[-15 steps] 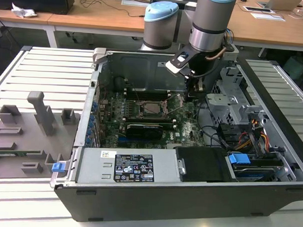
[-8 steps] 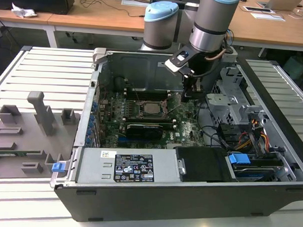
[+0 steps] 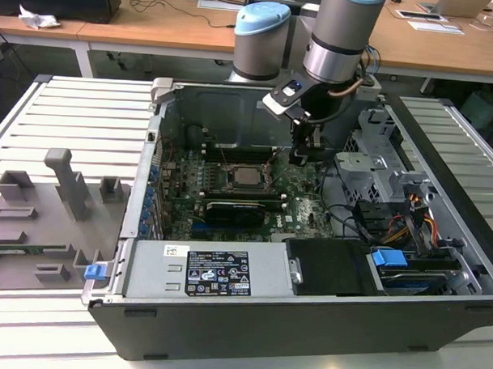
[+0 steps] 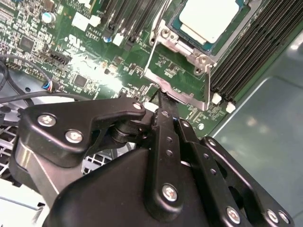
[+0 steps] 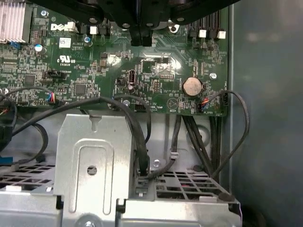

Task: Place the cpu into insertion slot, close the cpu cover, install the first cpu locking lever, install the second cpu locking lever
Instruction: 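Close the cpu cover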

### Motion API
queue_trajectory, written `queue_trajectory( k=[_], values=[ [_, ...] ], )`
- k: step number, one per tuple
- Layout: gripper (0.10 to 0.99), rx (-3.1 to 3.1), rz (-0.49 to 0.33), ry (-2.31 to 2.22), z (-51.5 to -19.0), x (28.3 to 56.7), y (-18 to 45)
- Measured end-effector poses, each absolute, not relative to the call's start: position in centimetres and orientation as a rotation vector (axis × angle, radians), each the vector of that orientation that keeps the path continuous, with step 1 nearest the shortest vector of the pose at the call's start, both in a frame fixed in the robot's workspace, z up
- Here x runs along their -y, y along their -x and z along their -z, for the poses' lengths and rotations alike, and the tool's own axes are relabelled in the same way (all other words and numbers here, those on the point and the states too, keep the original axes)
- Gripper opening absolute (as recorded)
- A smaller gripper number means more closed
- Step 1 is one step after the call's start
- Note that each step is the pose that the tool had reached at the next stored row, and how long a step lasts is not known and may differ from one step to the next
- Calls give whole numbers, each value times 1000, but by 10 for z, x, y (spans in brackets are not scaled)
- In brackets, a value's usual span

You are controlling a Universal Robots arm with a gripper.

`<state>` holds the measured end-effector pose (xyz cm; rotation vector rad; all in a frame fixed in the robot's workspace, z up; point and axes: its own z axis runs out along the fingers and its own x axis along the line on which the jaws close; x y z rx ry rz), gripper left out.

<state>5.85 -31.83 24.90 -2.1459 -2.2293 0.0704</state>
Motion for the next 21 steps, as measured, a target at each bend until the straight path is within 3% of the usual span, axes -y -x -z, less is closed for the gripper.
queue_trajectory(
  k=[21],
  values=[
    [110, 2230, -69, 2147, -249, 318, -38]
  ],
)
